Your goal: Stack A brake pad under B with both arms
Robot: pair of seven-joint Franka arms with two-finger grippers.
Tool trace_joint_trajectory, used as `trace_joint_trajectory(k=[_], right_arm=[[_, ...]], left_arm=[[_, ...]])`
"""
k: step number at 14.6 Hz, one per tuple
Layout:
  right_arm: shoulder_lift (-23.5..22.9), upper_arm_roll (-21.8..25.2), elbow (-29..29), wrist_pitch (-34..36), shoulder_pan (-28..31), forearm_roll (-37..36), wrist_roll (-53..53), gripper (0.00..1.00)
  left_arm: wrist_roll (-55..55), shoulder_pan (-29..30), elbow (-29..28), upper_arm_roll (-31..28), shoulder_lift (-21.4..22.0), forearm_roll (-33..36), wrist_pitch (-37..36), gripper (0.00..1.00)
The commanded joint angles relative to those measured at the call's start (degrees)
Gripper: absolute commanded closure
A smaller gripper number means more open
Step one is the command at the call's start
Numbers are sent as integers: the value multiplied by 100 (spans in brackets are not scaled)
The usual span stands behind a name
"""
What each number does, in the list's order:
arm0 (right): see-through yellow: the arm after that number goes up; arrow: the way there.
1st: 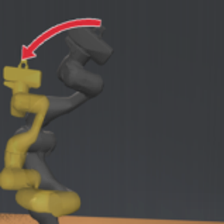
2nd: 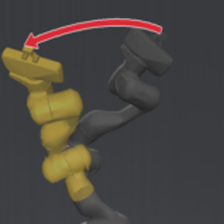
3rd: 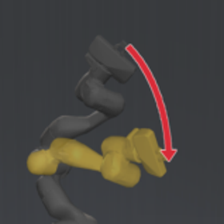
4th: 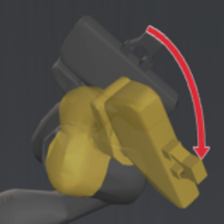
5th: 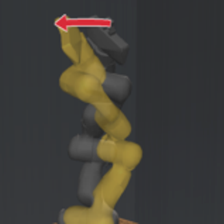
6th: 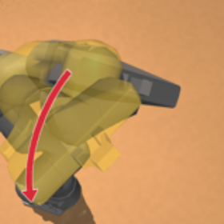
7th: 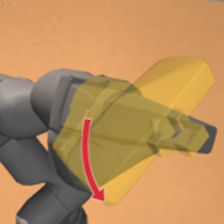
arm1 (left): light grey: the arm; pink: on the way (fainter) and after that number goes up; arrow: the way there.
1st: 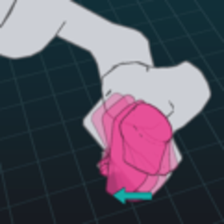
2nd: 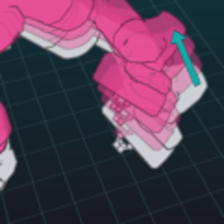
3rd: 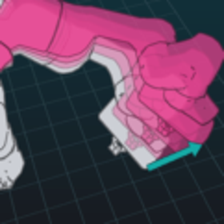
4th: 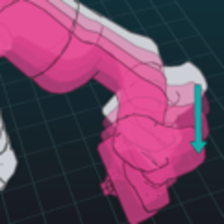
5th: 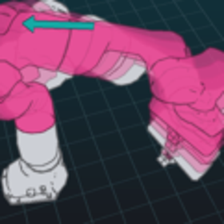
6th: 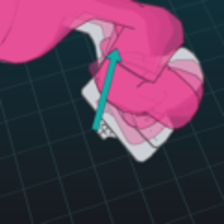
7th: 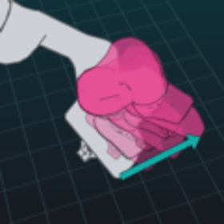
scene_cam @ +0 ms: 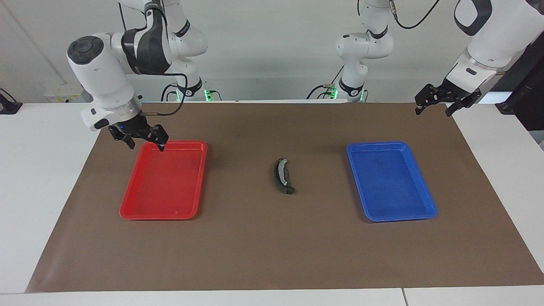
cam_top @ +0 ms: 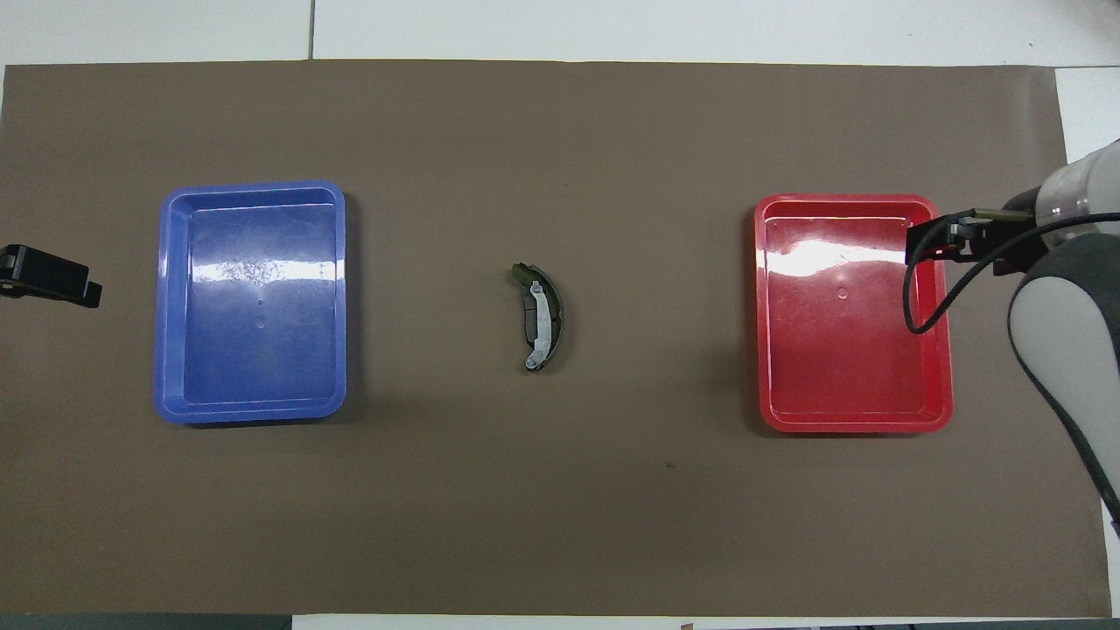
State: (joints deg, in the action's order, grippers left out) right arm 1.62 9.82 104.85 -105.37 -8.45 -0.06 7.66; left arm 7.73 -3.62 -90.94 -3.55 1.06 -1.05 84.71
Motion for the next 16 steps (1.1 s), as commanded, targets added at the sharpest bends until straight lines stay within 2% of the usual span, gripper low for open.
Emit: trace_joint_trajectory(k=[1, 6, 9, 16], right_arm=[[173, -77, -453, 506, 71, -73, -54, 0], [-162, -191, -1528, 1491, 211, -82, -28, 0], [-92, -919, -1415, 1589, 1018, -65, 16, 0], [93, -859, -1283, 1791, 1038, -47, -19, 0]], left_arm=[[26, 46, -196, 38, 175, 26, 90, 1], [26, 46, -196, 38, 175, 26, 90, 1], [26, 46, -196, 38, 175, 26, 90, 1], [26, 46, -196, 47, 175, 26, 90, 1]])
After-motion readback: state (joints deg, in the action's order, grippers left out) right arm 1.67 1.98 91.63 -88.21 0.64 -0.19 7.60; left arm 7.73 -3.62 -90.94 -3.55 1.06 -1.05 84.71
